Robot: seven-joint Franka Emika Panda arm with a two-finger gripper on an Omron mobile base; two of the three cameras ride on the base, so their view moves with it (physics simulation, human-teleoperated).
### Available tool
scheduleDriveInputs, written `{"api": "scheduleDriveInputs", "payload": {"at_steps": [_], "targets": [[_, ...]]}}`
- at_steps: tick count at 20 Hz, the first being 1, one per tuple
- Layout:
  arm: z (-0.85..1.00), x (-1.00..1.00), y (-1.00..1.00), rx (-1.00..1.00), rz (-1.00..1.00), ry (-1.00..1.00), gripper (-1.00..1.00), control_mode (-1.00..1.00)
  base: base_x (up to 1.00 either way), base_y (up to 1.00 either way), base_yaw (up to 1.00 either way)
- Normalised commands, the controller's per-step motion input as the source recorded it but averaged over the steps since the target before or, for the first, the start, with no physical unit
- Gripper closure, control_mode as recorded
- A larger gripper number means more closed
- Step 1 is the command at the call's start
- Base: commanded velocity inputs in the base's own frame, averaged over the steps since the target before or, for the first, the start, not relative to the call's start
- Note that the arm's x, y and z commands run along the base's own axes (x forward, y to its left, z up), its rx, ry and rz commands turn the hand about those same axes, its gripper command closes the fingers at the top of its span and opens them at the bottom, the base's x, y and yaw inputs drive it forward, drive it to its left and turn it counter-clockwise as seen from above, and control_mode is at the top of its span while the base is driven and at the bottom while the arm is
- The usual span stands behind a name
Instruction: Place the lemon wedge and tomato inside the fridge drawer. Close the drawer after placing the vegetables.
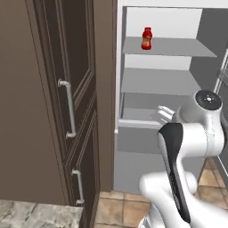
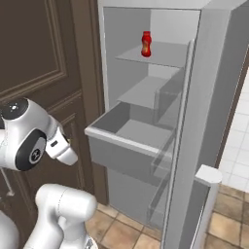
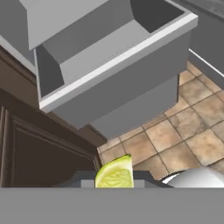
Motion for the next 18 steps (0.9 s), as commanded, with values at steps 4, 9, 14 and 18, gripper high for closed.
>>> {"api": "scheduleDriveInputs", "payload": {"at_steps": [4,9,14,18], "targets": [[0.0,0.0,0.0,0.0,0.0,0.0,1.0,1.0,0.6,0.0,-0.12],[0.04,0.08,-0.09,0.01,-0.02,0.01,1.0,-1.0,0.42,-0.07,-0.1],[0.36,0.59,-0.64,0.07,-0.07,0.12,1.0,-1.0,0.0,0.0,0.0],[0.07,0.97,-0.43,0.04,-0.03,0.24,1.0,-1.0,0.0,0.0,0.0]]}}
